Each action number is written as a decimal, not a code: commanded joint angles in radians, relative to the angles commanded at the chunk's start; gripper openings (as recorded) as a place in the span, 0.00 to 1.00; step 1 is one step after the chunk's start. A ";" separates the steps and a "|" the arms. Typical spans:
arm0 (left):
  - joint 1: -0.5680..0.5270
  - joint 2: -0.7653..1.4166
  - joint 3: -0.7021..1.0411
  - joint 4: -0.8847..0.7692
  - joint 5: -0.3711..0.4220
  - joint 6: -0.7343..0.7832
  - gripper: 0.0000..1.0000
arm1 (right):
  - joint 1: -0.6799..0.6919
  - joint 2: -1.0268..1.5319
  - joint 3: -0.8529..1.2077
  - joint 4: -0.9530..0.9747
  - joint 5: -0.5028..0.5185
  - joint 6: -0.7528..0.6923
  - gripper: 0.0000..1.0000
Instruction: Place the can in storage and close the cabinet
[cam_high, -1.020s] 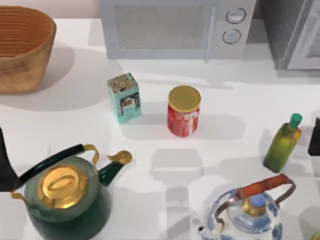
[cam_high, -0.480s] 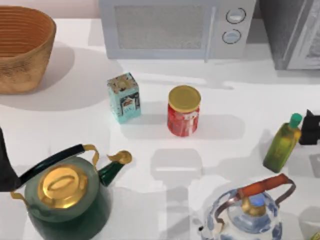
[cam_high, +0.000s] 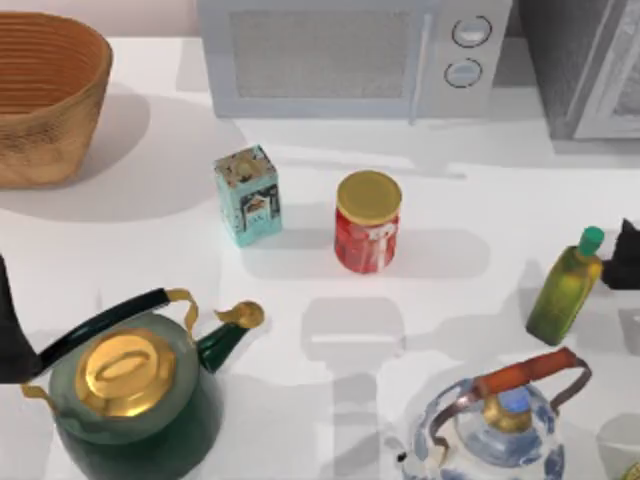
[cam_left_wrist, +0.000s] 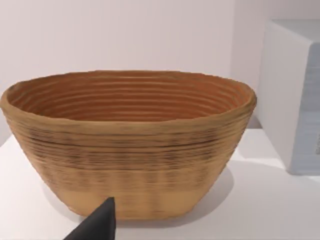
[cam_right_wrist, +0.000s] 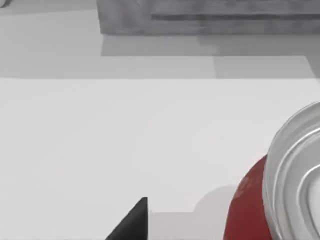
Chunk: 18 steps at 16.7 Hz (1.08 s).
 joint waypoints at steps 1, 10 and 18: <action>0.000 0.000 0.000 0.000 0.000 0.000 1.00 | 0.000 0.000 0.000 0.000 0.000 0.000 0.55; 0.000 0.000 0.000 0.000 0.000 0.000 1.00 | 0.000 0.000 0.000 0.000 0.000 0.000 0.00; 0.000 0.000 0.000 0.000 0.000 0.000 1.00 | 0.000 -0.002 0.000 -0.002 -0.001 0.001 0.00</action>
